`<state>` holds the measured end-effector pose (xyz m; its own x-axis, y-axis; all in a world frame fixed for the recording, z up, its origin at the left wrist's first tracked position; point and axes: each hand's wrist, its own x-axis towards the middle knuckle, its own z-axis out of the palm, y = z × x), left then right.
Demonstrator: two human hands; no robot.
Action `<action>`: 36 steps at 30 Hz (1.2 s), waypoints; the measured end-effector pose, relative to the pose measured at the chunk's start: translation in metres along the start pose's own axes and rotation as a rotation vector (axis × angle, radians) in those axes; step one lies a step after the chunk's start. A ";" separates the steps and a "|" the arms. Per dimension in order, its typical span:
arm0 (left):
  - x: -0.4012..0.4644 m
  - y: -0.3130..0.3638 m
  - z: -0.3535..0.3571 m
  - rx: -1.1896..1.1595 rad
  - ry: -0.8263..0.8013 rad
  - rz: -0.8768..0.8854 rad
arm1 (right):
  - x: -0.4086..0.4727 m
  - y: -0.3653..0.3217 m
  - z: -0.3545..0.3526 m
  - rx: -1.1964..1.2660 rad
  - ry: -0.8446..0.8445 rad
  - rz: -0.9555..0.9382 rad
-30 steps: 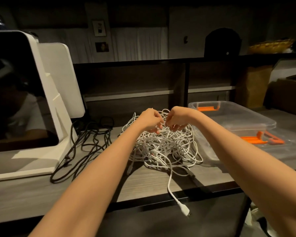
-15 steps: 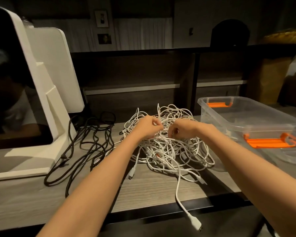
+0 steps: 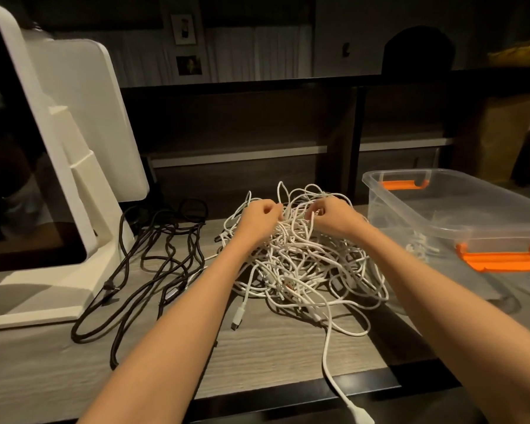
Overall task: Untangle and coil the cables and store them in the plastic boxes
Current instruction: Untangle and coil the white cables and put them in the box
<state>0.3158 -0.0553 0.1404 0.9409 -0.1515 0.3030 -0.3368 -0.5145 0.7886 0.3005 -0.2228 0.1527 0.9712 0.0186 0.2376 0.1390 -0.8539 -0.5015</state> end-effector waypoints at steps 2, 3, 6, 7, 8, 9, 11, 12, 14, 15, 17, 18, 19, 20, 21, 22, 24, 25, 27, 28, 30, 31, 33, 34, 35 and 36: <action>0.001 -0.008 -0.003 -0.078 0.032 -0.050 | 0.002 -0.004 0.004 0.005 -0.008 -0.005; 0.001 -0.011 -0.004 -0.106 0.016 -0.070 | 0.003 -0.005 0.006 0.024 0.021 -0.006; 0.001 -0.017 -0.007 -0.092 -0.077 -0.054 | 0.003 -0.009 0.011 0.038 0.199 -0.019; 0.002 -0.018 -0.007 -0.071 -0.091 -0.036 | 0.002 -0.010 0.014 0.023 0.250 -0.039; 0.002 -0.017 -0.006 -0.043 -0.085 -0.011 | 0.001 -0.011 0.016 0.008 0.297 -0.063; 0.001 -0.017 -0.005 -0.005 -0.048 0.027 | -0.001 -0.012 0.019 -0.002 0.354 -0.085; -0.001 -0.017 -0.003 0.114 0.128 0.150 | -0.003 -0.009 0.024 0.023 0.487 -0.112; -0.003 -0.016 -0.003 0.175 0.229 0.232 | -0.002 -0.006 0.025 0.047 0.544 -0.123; -0.005 -0.013 -0.003 0.253 0.324 0.402 | 0.001 0.000 0.027 0.098 0.554 -0.120; -0.005 -0.013 -0.002 0.286 0.296 0.458 | 0.004 0.003 0.027 0.143 0.506 -0.098; -0.003 -0.012 0.002 0.366 0.164 0.463 | 0.006 0.009 0.027 0.261 0.395 -0.053; -0.002 -0.013 0.004 0.402 0.099 0.427 | 0.007 0.012 0.026 0.303 0.374 -0.044; -0.001 -0.013 0.004 0.417 0.056 0.398 | 0.008 0.015 0.025 0.322 0.374 -0.045; -0.001 -0.014 0.004 0.420 0.033 0.391 | 0.008 0.017 0.024 0.331 0.382 -0.052; -0.001 -0.015 0.004 0.427 0.024 0.402 | 0.007 0.019 0.023 0.333 0.383 -0.064; -0.002 -0.015 0.004 0.439 0.021 0.415 | 0.006 0.020 0.022 0.331 0.372 -0.081; -0.004 -0.014 0.003 0.431 0.008 0.395 | 0.005 0.022 0.021 0.325 0.298 -0.107; -0.005 -0.014 0.003 0.403 0.005 0.365 | 0.004 0.023 0.020 0.309 0.240 -0.107; -0.005 -0.014 0.003 0.368 0.027 0.321 | 0.002 0.022 0.016 0.220 0.119 -0.109; -0.005 -0.015 0.003 0.378 0.045 0.308 | 0.001 0.021 0.014 0.146 0.074 -0.124; -0.003 -0.017 0.004 0.411 0.076 0.287 | 0.000 0.019 0.010 -0.002 -0.010 -0.179; -0.002 -0.018 0.004 0.426 0.091 0.282 | 0.000 0.019 0.010 -0.062 -0.046 -0.215; -0.003 -0.020 0.005 0.450 0.137 0.302 | 0.001 0.019 0.014 -0.133 -0.048 -0.265; -0.003 -0.019 0.005 0.465 0.168 0.333 | 0.001 0.020 0.017 -0.135 -0.009 -0.268; -0.004 -0.019 0.004 0.487 0.195 0.376 | 0.002 0.021 0.021 -0.127 0.050 -0.268; -0.004 -0.018 0.004 0.513 0.207 0.428 | 0.002 0.022 0.024 -0.122 0.114 -0.271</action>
<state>0.3178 -0.0487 0.1229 0.6859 -0.2921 0.6665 -0.5686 -0.7867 0.2404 0.3097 -0.2291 0.1225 0.8730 0.2014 0.4443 0.3587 -0.8822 -0.3050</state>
